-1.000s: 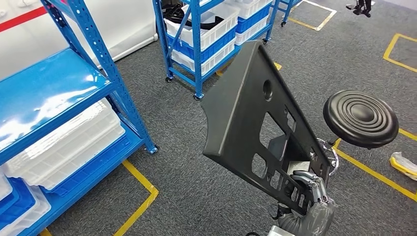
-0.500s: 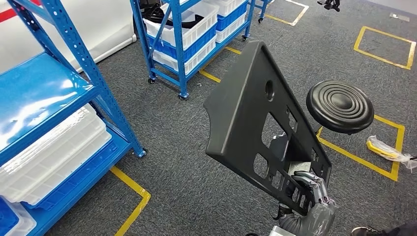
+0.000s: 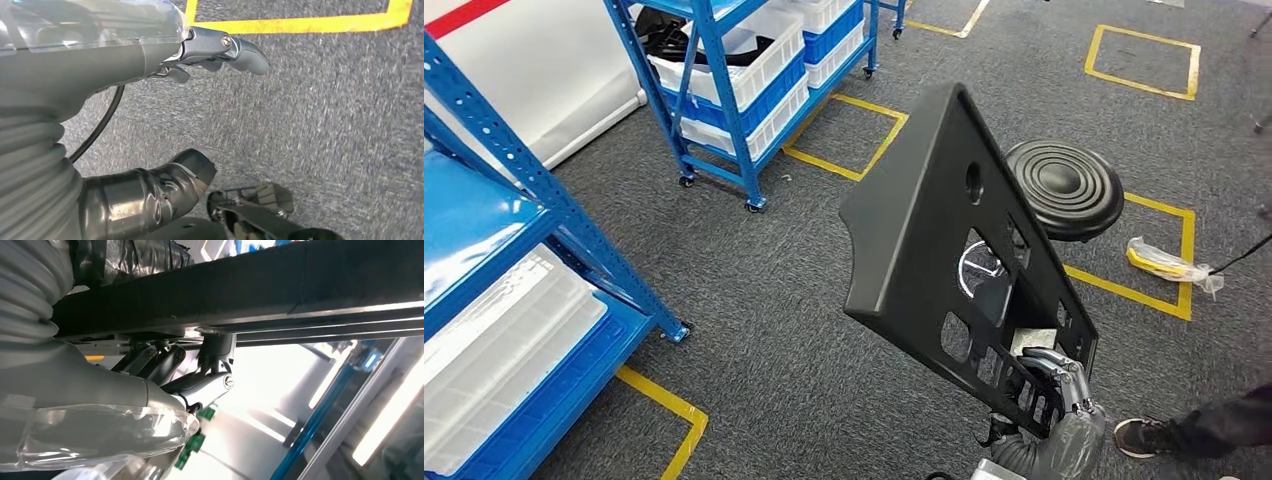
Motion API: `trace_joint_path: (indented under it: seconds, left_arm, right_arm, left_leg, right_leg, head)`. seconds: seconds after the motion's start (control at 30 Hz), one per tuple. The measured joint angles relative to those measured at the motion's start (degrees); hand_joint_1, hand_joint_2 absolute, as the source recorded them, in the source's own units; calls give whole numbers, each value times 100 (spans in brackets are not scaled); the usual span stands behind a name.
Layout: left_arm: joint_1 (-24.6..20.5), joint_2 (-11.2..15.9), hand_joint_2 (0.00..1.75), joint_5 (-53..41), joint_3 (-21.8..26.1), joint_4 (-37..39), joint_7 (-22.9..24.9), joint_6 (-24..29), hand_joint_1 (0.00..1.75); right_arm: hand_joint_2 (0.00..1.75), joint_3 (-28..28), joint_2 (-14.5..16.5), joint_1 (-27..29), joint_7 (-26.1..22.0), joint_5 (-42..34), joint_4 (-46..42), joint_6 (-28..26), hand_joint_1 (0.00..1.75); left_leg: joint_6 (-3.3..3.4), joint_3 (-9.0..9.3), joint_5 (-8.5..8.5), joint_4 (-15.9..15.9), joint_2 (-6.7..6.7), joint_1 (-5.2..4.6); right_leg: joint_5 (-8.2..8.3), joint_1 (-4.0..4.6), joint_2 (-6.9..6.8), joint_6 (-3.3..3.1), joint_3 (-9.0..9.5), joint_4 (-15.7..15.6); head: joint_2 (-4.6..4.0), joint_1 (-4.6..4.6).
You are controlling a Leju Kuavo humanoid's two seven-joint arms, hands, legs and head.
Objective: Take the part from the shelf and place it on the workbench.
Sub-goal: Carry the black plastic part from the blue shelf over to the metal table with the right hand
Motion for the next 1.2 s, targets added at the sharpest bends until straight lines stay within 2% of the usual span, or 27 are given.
trace_joint_path:
  seconds: [0.03, 0.07, 0.13, 0.2, 0.23, 0.27, 0.33, 0.4, 0.43, 0.47, 0.5, 0.53, 0.57, 0.6, 0.63, 0.67, 0.7, 0.77, 0.83, 0.9, 0.93, 0.97, 1.0, 1.03, 1.07, 1.13, 1.2]
  left_arm:
    - [4, 1, 175, 0, 0, 0, -1, -1, 0]
    - [6, 2, 175, 0, 0, 0, -1, -2, 0]
    - [0, 3, 175, -1, 1, 0, -3, -5, 0]
    - [-16, 4, 175, -2, 1, 0, -5, -10, 0]
    - [-23, 5, 175, -2, 1, 0, -5, -10, 0]
    - [-28, 5, 175, -2, 2, 0, -4, -10, 0]
    - [-28, 5, 175, -2, 2, 0, -5, -10, 0]
    - [-18, 5, 175, -2, 2, 0, -8, -11, 0]
    - [-8, 7, 175, -2, 2, 0, -8, -12, 0]
    - [1, 8, 175, -2, 2, 0, -7, -13, 0]
    - [3, 9, 175, -2, 2, 0, -7, -13, 0]
    - [0, 9, 175, -2, 2, 0, -7, -13, 0]
    - [-4, 9, 175, -2, 2, 0, -7, -13, 0]
    - [-7, 9, 175, -2, 2, 0, -8, -13, 0]
    - [-7, 10, 175, -2, 2, 0, -8, -13, 0]
    - [-9, 10, 175, -2, 2, 0, -9, -12, 0]
    - [-13, 10, 175, -2, 2, 0, -9, -11, 0]
    - [-30, 9, 175, -2, 2, 0, -9, -10, 0]
    - [-39, 7, 175, -2, 2, 0, -12, -9, 0]
    - [-31, 7, 175, -2, 4, 0, -14, -4, 0]
    - [-22, 7, 175, -2, 5, 0, -14, -2, 0]
    - [-13, 7, 175, -2, 6, 0, -14, 0, 0]
    - [-3, 7, 175, -2, 7, 0, -14, 1, 0]
    - [3, 8, 175, -2, 7, 0, -14, 2, 0]
    - [6, 9, 175, -2, 7, 0, -14, 3, 0]
    - [10, 16, 175, 1, 11, 0, -11, 6, 0]
    - [2, 22, 175, 2, 17, 0, -8, 8, 0]
  right_arm:
    - [175, 0, 0, 0, 0, -4, 1, 0, 175]
    - [175, 0, 0, 0, 0, -7, 1, 0, 175]
    - [175, 0, 0, -1, 0, -7, 1, 0, 175]
    - [175, -2, -1, -1, 0, -8, 1, 0, 175]
    - [175, -4, -1, 0, 0, -9, 1, 0, 175]
    - [175, -8, -2, 2, 0, -9, 0, -1, 175]
    - [175, -15, -4, 2, 0, -9, -1, -2, 175]
    - [175, -21, -5, 1, 0, -9, 0, -2, 175]
    - [175, -23, -6, 1, 0, -9, 2, -2, 175]
    - [175, -26, -7, 2, 0, -9, 3, -1, 175]
    - [175, -28, -7, 3, 0, -9, 5, -1, 175]
    - [175, -28, -7, 3, 0, -9, 5, -1, 175]
    - [175, -28, -7, 2, 0, -9, 5, -1, 175]
    - [175, -28, -6, 1, 0, -10, 6, -1, 175]
    - [175, -28, -5, 0, 0, -11, 6, -1, 175]
    - [175, -28, -5, 0, 0, -17, 6, -1, 175]
    - [175, -28, -4, 0, 0, -23, 6, 0, 175]
    - [175, -29, -2, 7, 0, -34, 2, -1, 175]
    - [175, -27, 3, 11, 0, -39, -1, -2, 175]
    - [175, -25, 4, 11, 0, -45, -1, -2, 175]
    - [175, -26, 4, 10, 0, -49, -1, -2, 175]
    - [175, -27, 4, 12, 0, -54, 0, -2, 175]
    - [175, -30, 4, 14, 0, -65, 1, -2, 175]
    - [175, -33, 4, 15, 0, -78, 1, -2, 175]
    - [175, -35, 5, 16, 0, -92, 0, -2, 175]
    - [175, -37, 6, 16, 0, -109, -1, -2, 175]
    - [175, -41, 7, 19, 0, -111, -1, -2, 175]
  left_leg:
    - [-5, -35, 110, 6, -40, 6]
    - [-1, 122, 358, -384, -105, 16]
    - [16, 387, 618, -1043, -331, 35]
    - [48, 451, 618, -1220, -433, 30]
    - [79, 452, 634, -1239, -381, 33]
    - [114, 464, 655, -1269, -323, 33]
    - [182, 485, 695, -1334, -202, 48]
    - [211, 492, 698, -1349, -74, 42]
    - [217, 492, 692, -1348, 1, 39]
    - [219, 494, 682, -1346, 78, 38]
    - [214, 502, 671, -1345, 150, 38]
    - [203, 516, 658, -1345, 216, 39]
    - [185, 539, 641, -1345, 273, 40]
    - [160, 564, 621, -1345, 324, 32]
    - [131, 585, 602, -1345, 366, 23]
    - [102, 604, 585, -1346, 412, 12]
    - [73, 621, 574, -1354, 463, 2]
    - [11, 665, 540, -1362, 526, 10]
    - [-33, 592, 358, -1129, 322, 29]
    - [-43, 281, 6, -467, 51, 38]
    - [-45, 89, -142, -87, 4, 38]
    - [-47, -59, -198, 182, -13, 38]
    - [-45, -130, -142, 270, -19, 38]
    - [-36, -92, 32, 117, -31, 39]
    - [-23, 28, 274, -214, -72, 40]
    - [14, 308, 608, -926, -286, 45]
    - [44, 421, 656, -1210, -423, 37]
  right_leg:
    - [-11, -1, 122, 4, -1, 26]
    - [-25, -7, 199, 19, -1, 51]
    - [-53, -7, 323, 70, -44, 122]
    - [-48, -10, 422, 134, -105, 156]
    - [-36, -15, 469, 168, -125, 153]
    - [-50, -18, 451, 197, -140, 172]
    - [-235, -12, 232, 252, -266, 447]
    - [-589, -27, -31, 304, -583, 1118]
    - [-721, -44, -80, 328, -752, 1463]
    - [-759, -66, -104, 348, -860, 1672]
    - [-684, -87, -123, 363, -861, 1666]
    - [-512, -104, -161, 371, -742, 1430]
    - [-299, -113, -256, 370, -530, 1024]
    - [-156, -91, -395, 358, -320, 623]
    - [-67, -64, -499, 331, -165, 318]
    - [-47, -33, -572, 301, -86, 150]
    - [-72, -1, -569, 269, -81, 114]
    - [-53, -6, -441, 192, -71, 68]
    - [-22, -35, -323, 100, -28, 4]
    - [-12, -41, -208, 39, -10, -14]
    - [-16, -33, -140, 27, -10, -8]
    - [-20, -24, -62, 20, -7, 0]
    - [-25, -18, 21, 18, -1, 11]
    - [-32, -15, 108, 20, 7, 24]
    - [-42, -17, 192, 27, 16, 41]
    - [-73, -16, 336, 65, 4, 95]
    - [-77, -28, 442, 129, -44, 133]
  head:
    - [0, 0]
    - [0, 1]
    - [0, 1]
    - [0, 3]
    - [0, 3]
    - [0, 4]
    - [0, 21]
    - [0, 38]
    - [0, 37]
    - [0, 38]
    - [0, 37]
    - [0, 38]
    - [0, 38]
    - [0, 38]
    - [0, 37]
    - [0, 36]
    - [0, 33]
    - [0, 32]
    - [0, 29]
    - [0, 25]
    - [0, 22]
    - [0, 22]
    - [0, 22]
    - [0, 22]
    - [0, 22]
    - [0, 24]
    - [0, 26]
